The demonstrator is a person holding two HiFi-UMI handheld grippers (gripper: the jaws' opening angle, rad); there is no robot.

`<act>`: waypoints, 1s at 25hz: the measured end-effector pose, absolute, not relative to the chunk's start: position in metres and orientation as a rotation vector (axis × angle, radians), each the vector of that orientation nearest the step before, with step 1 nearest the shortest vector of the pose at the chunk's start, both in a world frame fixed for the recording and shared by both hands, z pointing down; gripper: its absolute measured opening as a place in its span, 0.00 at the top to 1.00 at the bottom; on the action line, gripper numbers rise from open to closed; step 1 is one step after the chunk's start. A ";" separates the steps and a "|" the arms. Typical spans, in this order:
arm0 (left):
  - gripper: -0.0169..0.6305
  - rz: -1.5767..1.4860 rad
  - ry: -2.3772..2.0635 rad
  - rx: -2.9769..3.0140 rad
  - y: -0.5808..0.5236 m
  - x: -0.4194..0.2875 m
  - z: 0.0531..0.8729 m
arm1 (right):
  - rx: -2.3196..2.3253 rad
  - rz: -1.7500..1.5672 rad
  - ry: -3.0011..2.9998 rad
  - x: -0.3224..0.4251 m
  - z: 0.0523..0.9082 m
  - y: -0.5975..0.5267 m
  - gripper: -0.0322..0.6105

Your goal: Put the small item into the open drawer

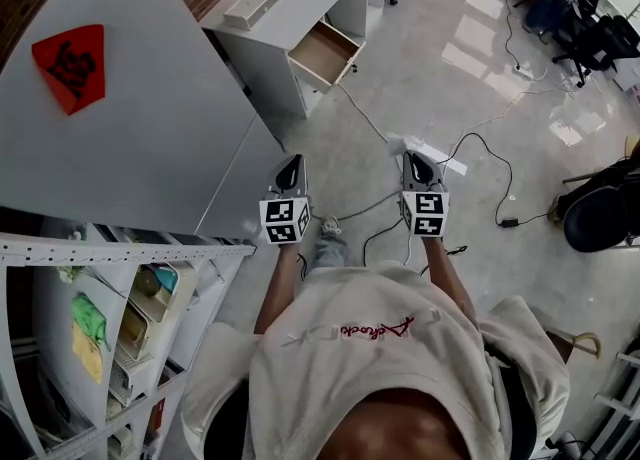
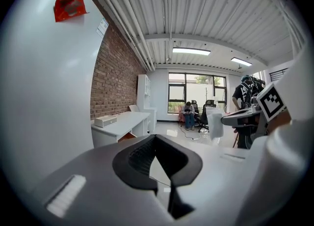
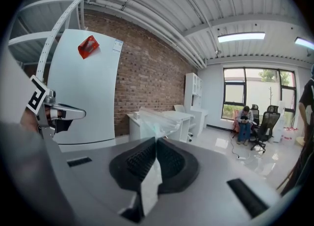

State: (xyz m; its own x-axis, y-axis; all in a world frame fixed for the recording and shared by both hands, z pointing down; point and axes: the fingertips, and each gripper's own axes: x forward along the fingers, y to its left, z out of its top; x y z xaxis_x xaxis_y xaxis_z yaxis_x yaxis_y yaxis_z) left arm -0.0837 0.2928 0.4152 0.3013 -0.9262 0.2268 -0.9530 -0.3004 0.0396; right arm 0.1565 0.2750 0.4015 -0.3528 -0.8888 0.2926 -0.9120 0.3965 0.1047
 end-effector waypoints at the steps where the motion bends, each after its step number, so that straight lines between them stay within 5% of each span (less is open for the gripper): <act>1: 0.96 0.236 -1.740 2.401 0.281 -0.088 0.414 | 1.576 0.102 -2.353 0.151 0.399 0.265 0.93; 25: 0.96 0.159 -1.608 2.488 0.096 -0.161 0.402 | 1.629 0.016 -2.309 0.050 0.371 0.084 0.93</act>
